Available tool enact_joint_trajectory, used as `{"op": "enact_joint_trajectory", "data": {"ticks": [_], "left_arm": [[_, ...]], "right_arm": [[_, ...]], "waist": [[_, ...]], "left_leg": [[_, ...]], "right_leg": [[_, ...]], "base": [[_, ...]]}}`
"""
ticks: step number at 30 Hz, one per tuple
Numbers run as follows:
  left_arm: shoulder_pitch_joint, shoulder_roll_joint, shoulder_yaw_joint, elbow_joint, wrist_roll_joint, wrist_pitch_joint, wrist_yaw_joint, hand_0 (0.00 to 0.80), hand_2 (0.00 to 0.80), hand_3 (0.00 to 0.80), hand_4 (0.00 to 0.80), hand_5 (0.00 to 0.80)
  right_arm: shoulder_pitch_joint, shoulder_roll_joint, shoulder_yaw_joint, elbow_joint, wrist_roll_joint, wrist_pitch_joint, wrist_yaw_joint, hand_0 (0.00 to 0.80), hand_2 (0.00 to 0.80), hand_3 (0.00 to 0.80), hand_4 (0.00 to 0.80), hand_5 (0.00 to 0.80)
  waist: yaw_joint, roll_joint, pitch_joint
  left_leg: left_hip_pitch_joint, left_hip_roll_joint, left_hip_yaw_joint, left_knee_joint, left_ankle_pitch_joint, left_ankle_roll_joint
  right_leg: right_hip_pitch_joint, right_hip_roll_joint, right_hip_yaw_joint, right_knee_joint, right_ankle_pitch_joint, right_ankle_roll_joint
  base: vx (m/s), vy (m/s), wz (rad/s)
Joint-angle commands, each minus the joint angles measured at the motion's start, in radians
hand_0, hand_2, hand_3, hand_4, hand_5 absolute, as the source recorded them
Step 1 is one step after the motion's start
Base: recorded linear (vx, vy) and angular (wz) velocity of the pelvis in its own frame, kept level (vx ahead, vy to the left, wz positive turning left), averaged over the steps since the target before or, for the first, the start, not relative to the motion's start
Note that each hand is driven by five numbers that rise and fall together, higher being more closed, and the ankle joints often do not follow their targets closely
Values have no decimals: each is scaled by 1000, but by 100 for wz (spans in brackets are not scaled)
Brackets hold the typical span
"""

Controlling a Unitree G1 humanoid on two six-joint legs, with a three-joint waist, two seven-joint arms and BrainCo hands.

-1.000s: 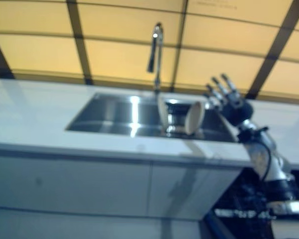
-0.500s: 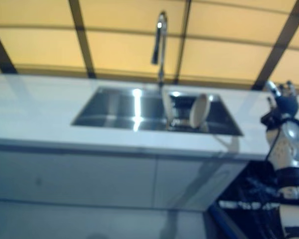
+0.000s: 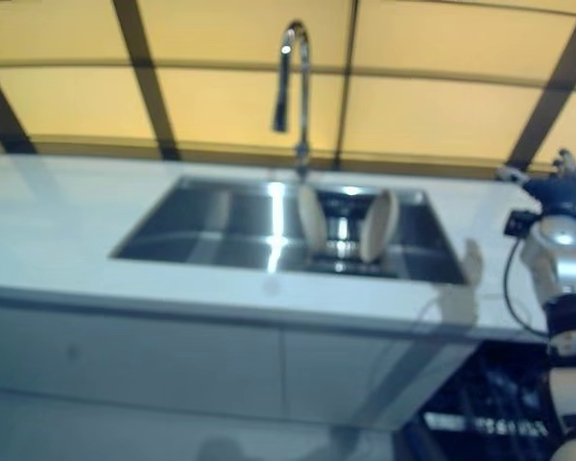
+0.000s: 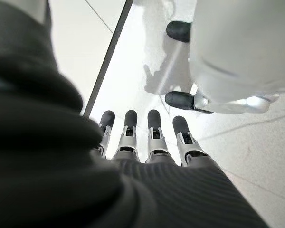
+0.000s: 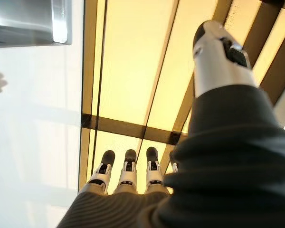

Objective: Take plates into dishwasher

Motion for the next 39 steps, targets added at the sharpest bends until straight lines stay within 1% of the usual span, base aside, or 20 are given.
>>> {"op": "enact_joint_trajectory", "data": {"ticks": [1,2,3,4,5,6,7,9,12,18,19,20,25,30,33,34,39], "left_arm": [[-35,18,-34,3,-14,4,6,0,0,0,0,0],[-36,19,-43,3,-3,8,1,0,0,0,0,0],[-37,23,-52,-2,-4,16,-1,0,0,0,0,0],[-44,26,-63,-9,-10,25,5,0,0,0,0,0],[-51,30,-68,-19,-16,28,16,0,0,0,0,0],[-60,34,-65,-27,-24,39,20,0,0,0,0,0],[-64,39,-66,-27,-33,40,19,0,0,0,0,0],[-59,53,-63,-23,-32,31,11,0,0,0,0,0],[-57,62,-53,-19,-23,26,5,0,0,0,0,0],[-30,46,-50,-10,0,14,-12,0,0,0,0,0],[-27,44,-53,-7,3,12,-13,0,0,0,0,0],[-20,41,-53,-3,12,15,-19,0,0,0,0,0],[1,29,-54,4,4,13,-18,0,0,0,0,0],[9,31,-46,9,3,7,-16,0,0,0,0,0],[12,33,-45,11,12,2,-16,0,0,0,0,0],[15,33,-43,11,16,-2,-18,0,0,0,0,0],[20,33,-44,7,24,0,-20,0,0,0,0,0]], "right_arm": [[-105,7,-1,-9,-1,-24,-47,0,0,0,0,0],[-107,18,0,1,-10,-26,-42,0,0,0,0,0],[-109,22,0,7,-2,-27,-37,0,0,0,0,0],[-86,25,-16,-12,-15,-19,-26,0,0,0,0,0],[-55,28,-35,-47,-38,1,-15,0,0,0,0,0],[-33,29,-39,-71,-34,8,-1,0,0,0,0,0],[-28,36,-38,-81,-31,10,8,0,0,0,0,0],[-26,40,-45,-92,-45,19,49,0,0,0,0,0],[-33,36,-27,-102,-55,37,97,0,0,0,0,0],[-45,28,-8,-130,-87,91,65,0,0,0,0,0],[-45,29,-6,-135,-88,102,54,0,0,0,0,0],[-44,29,-2,-144,-91,128,51,0,0,0,0,0],[-55,40,18,-167,-68,187,52,0,0,0,0,0],[-67,45,29,-177,-45,221,55,0,0,0,0,0],[-70,43,34,-180,-43,249,66,0,0,0,0,0],[-79,37,42,-180,-53,271,79,0,0,0,0,0],[-102,24,75,-174,-55,342,135,0,0,0,0,0]], "waist": [[12,-23,12],[5,-16,14],[3,-13,15],[0,-7,16],[-5,-3,16],[-9,6,13],[-12,13,12],[-17,21,4],[-18,18,-11],[-10,2,-32],[-9,-1,-34],[-9,-3,-36],[-9,-5,-35],[-6,-7,-31],[-4,-9,-28],[-3,-11,-25],[-1,-16,-17]], "left_leg": [[-86,-51,8,48,29,87],[-47,-45,27,-118,66,81],[-27,-41,33,-147,66,88],[-13,-59,12,-176,66,94],[1,-67,1,-197,65,101],[27,-71,-4,-249,77,101],[51,-70,-4,-295,86,104],[85,-66,21,-343,90,105],[81,-70,18,-347,79,111],[73,-60,39,-347,64,111],[71,-59,41,-347,64,110],[69,-56,44,-347,65,107],[65,-52,49,-347,65,99],[58,-50,50,-347,69,96],[53,-49,51,-347,73,93],[50,-48,51,-347,74,92],[44,-46,51,-347,78,88]], "right_leg": [[34,-26,-23,89,-113,54],[41,-27,-32,87,-115,60],[40,-32,-37,96,-122,62],[35,-43,-44,95,-117,74],[26,-50,-44,93,-107,86],[17,-57,-47,89,-92,101],[10,-60,-47,87,-85,113],[8,-62,-43,70,-77,125],[-1,-61,-38,53,-68,132],[12,-58,-46,19,-73,131],[14,-58,-47,13,-72,131],[19,-57,-48,5,-71,130],[28,-56,-49,-13,-67,130],[25,-57,-51,-13,-68,131],[22,-57,-56,-13,-68,131],[21,-58,-58,-13,-69,131],[16,-58,-64,-13,-69,131]], "base": [[63,93,-6],[117,129,12],[148,169,29],[130,150,27],[124,157,20],[101,121,1],[99,100,-1],[93,63,-6],[67,27,-1],[73,-11,-3],[66,-33,-1],[58,-29,0],[69,-16,-3],[53,-10,-3],[52,-18,0],[43,-12,1],[46,-14,0]]}}
